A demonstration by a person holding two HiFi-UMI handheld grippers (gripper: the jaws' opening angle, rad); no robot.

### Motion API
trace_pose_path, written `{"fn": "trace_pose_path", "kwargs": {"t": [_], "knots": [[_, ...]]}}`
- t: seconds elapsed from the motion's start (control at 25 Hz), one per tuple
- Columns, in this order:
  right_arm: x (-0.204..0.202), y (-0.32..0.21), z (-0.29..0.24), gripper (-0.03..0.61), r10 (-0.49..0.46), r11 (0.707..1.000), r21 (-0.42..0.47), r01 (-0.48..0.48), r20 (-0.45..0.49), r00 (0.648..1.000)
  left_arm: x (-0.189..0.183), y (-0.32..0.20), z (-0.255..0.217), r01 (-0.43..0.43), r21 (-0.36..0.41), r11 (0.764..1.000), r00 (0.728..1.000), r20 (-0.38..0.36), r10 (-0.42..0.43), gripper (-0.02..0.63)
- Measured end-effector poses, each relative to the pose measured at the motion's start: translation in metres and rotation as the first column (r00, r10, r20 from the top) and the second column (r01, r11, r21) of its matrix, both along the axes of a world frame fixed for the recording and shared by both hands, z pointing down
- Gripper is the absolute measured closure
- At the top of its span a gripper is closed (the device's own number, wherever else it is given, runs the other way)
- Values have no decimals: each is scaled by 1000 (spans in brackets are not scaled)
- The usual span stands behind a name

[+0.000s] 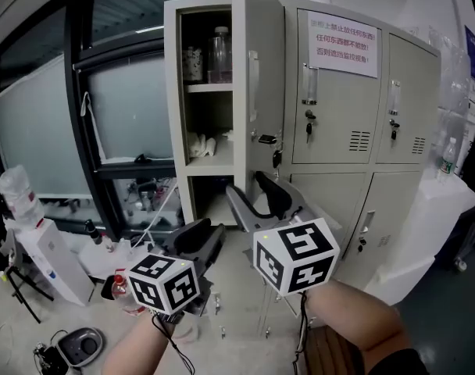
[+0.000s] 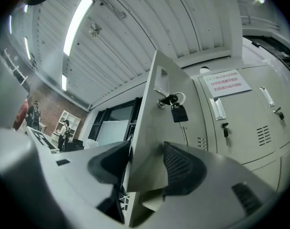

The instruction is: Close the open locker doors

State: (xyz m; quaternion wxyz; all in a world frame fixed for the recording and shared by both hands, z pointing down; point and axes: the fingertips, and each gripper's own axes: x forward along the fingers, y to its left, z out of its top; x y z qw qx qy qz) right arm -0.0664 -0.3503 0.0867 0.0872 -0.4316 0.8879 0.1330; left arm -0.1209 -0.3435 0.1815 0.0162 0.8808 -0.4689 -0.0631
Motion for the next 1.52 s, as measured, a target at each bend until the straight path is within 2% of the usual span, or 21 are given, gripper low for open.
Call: {"fn": "trace_pose_path", "kwargs": {"t": [0.44,0.92,1.52], "knots": [[-51,-28,-2,350,25,1000,13,-25,7,1000,-48,-27,-1,-46,3,999,999,12,46,483],[-95,-64,-7,324,-4,1000,8,4,17,1000,-90,-48,1,-73,7,997,997,30,73,483],[-127,-116,-5,302,21,1000,-5,-21,-10,1000,-118,-83,9,-110,1,994,994,13,110,483]]}}
